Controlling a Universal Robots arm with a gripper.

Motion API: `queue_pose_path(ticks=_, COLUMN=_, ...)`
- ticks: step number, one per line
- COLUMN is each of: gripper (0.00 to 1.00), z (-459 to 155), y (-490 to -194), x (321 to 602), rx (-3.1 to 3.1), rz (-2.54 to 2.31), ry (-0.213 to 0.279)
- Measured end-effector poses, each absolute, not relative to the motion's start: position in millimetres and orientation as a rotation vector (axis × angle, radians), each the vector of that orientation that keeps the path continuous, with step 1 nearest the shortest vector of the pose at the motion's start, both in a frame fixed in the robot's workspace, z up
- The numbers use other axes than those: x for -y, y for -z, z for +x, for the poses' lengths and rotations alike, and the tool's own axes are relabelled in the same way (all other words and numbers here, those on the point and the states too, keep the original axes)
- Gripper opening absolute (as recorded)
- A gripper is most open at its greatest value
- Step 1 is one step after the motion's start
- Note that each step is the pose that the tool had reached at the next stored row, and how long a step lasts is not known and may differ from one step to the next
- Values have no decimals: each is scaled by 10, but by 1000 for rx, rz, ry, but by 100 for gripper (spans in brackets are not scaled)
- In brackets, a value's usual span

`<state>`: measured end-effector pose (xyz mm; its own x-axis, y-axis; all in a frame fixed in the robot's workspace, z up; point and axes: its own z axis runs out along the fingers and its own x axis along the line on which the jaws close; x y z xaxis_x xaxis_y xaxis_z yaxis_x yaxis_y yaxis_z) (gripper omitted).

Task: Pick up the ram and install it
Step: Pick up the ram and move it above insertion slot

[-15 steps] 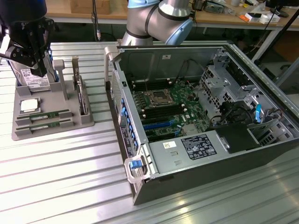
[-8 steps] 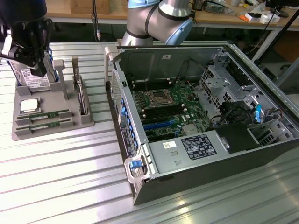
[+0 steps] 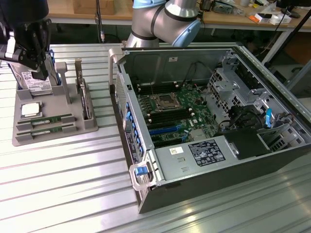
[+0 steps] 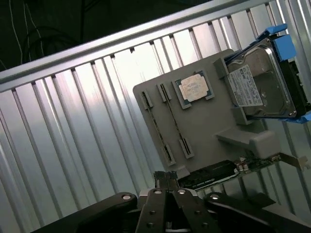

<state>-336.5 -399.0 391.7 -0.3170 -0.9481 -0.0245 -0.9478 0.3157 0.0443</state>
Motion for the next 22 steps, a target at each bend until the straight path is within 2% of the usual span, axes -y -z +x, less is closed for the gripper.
queue_pose_path(ticks=20, gripper=11, z=-3365, y=-3912, x=3989, rx=2335, rz=2084, ry=77)
queue_pose_path(ticks=21, gripper=11, z=-3365, y=-3912, x=3989, rx=2334, rz=2084, ry=77)
queue_pose_path(ticks=22, gripper=23, z=-3365, y=-3912, x=3989, rx=2334, rz=2084, ry=77)
